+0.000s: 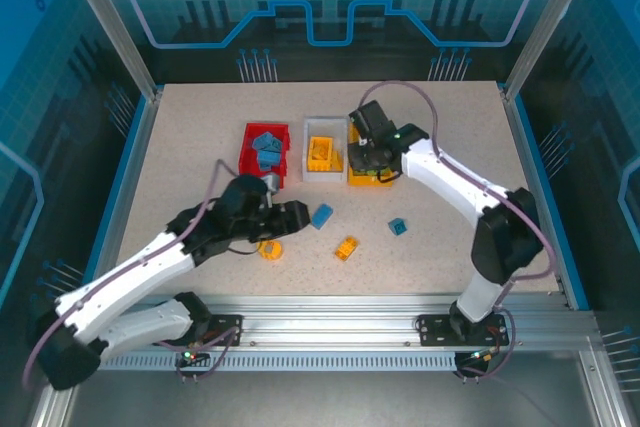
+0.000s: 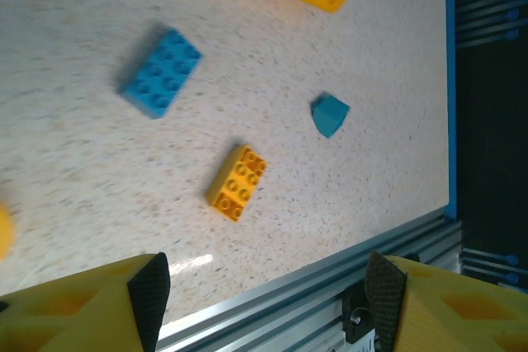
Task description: Sort the legos into containers by color
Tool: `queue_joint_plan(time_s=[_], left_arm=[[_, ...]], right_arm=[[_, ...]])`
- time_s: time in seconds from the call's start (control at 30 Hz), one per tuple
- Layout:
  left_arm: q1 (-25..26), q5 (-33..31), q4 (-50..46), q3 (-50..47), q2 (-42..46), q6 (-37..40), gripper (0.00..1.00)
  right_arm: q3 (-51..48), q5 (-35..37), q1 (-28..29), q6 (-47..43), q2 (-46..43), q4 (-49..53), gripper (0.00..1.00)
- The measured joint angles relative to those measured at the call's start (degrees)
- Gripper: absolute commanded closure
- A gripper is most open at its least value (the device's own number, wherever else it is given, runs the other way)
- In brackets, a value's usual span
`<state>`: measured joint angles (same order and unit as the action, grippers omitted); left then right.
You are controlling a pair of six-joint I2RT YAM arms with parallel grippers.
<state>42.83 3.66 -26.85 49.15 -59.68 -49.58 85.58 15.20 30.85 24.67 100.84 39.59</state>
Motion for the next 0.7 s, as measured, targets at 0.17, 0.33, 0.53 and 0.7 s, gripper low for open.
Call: queue_joint_plan(time_s=[0.17, 0.33, 0.53, 0.7], left_arm=[[4.9, -2.4, 4.3, 6.9, -11.4, 2.6, 0.32], [7.0, -4.3, 5.9, 11.2, -17.3, 5.2, 0.32], [7.5, -5.2, 6.2, 11.5, -19.3, 6.7, 0.32], [7.9, -5.4, 6.2, 11.5, -19.4, 7.2, 0.30]], right_arm=[[13.2, 2.8, -3.2, 1.9, 15.0, 5.3, 0.66], [20.0, 4.3, -4.2, 3.0, 22.1, 9.4, 0.60], [22.3, 4.5, -4.8, 3.8, 23.8, 11.6, 0.47], [22.4, 4.5, -4.5, 3.8, 23.6, 11.6, 0.46]])
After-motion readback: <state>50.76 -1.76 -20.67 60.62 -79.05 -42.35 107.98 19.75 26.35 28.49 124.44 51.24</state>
